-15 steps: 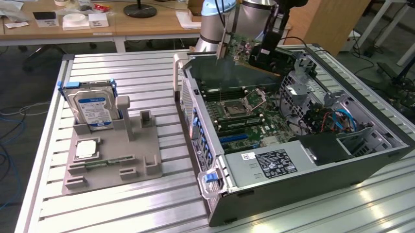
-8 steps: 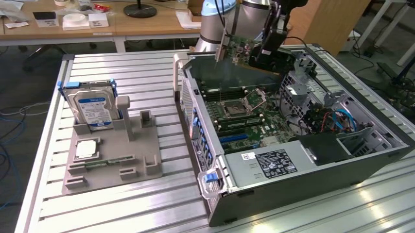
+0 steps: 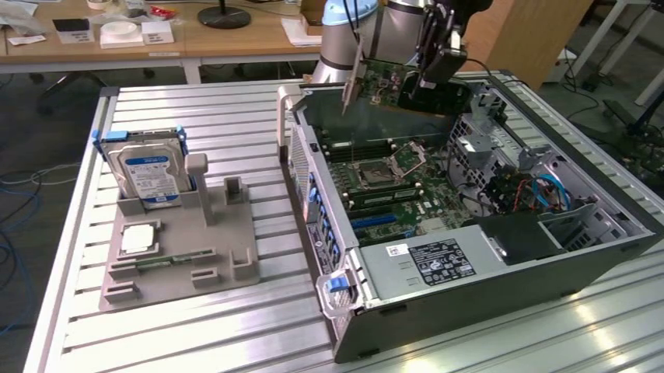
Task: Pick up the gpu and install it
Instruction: 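Insert the gpu into the slot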
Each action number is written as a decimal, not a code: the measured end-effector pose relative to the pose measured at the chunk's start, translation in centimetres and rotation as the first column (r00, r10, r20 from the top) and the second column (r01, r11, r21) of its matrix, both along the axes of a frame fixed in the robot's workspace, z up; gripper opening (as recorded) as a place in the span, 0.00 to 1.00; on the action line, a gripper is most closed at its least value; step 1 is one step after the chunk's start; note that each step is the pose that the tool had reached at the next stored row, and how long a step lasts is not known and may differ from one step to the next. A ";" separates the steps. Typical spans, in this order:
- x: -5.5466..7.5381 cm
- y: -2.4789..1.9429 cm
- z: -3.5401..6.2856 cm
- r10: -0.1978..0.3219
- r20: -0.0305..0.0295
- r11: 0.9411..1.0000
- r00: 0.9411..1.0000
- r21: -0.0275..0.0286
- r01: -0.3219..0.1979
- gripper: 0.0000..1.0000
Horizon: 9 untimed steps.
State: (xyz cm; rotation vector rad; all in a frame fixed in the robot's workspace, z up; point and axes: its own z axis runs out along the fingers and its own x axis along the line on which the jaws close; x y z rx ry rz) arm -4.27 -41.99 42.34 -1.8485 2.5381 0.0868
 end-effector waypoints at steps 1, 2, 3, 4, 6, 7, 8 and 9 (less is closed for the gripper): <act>0.0 0.00 -0.01 0.018 0.000 1.000 1.000 0.000 -0.018 0.28; 0.0 0.00 -0.01 0.037 0.000 0.999 0.999 0.000 -0.037 0.28; 0.0 0.00 -0.02 0.055 0.000 0.998 0.998 0.000 -0.055 0.28; 0.0 0.00 -0.03 0.073 0.000 0.997 0.997 0.000 -0.073 0.28; 0.0 0.00 -0.04 0.109 0.000 0.994 0.994 0.000 -0.109 0.28; 0.0 0.00 -0.06 0.127 0.000 0.992 0.992 0.000 -0.127 0.28; 0.0 0.00 -0.07 0.146 0.000 0.989 0.989 0.000 -0.146 0.28; 0.0 0.00 -0.08 0.163 0.000 0.987 0.987 0.000 -0.163 0.28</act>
